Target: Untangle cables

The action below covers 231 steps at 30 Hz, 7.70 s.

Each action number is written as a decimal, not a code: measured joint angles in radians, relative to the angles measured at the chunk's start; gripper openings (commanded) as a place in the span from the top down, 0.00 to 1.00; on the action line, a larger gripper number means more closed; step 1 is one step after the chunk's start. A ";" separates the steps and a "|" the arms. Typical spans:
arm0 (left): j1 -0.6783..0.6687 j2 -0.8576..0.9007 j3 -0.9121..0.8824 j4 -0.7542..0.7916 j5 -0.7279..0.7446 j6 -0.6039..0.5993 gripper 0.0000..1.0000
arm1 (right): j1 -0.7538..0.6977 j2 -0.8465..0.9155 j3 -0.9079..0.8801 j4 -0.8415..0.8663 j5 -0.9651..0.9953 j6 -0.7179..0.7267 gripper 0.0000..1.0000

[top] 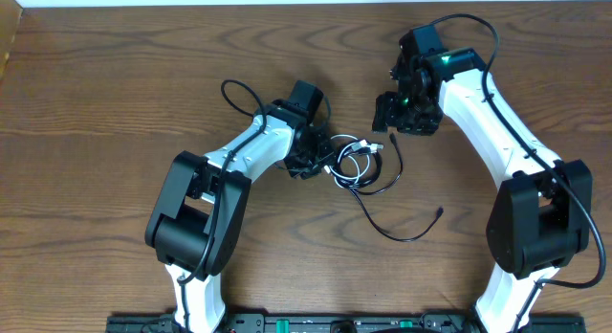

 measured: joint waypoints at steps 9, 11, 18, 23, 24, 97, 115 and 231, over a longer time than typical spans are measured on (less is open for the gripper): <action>0.000 0.000 0.000 0.036 0.066 -0.007 0.66 | 0.000 0.000 0.000 -0.001 0.004 -0.003 0.34; -0.003 0.000 0.000 0.035 0.070 -0.002 0.65 | 0.000 0.000 0.000 -0.001 0.004 -0.003 0.34; -0.054 0.003 0.000 0.035 0.019 0.001 0.65 | 0.000 0.000 0.000 -0.009 0.005 -0.003 0.34; -0.053 0.003 0.000 0.034 -0.023 0.003 0.65 | 0.000 0.000 0.000 -0.017 0.005 -0.003 0.34; -0.053 0.003 0.000 0.034 -0.029 0.003 0.66 | 0.000 0.000 0.000 -0.018 0.005 -0.003 0.34; -0.101 -0.166 -0.092 0.093 -0.038 -0.079 0.74 | -0.042 0.000 0.000 0.009 -0.084 -0.046 0.33; -0.120 -0.026 -0.074 0.164 -0.069 -0.142 0.76 | -0.042 0.000 0.000 -0.010 -0.063 -0.047 0.32; 0.050 -0.240 -0.094 0.268 0.202 0.286 0.93 | -0.065 -0.196 -0.219 0.261 -0.369 -0.217 0.98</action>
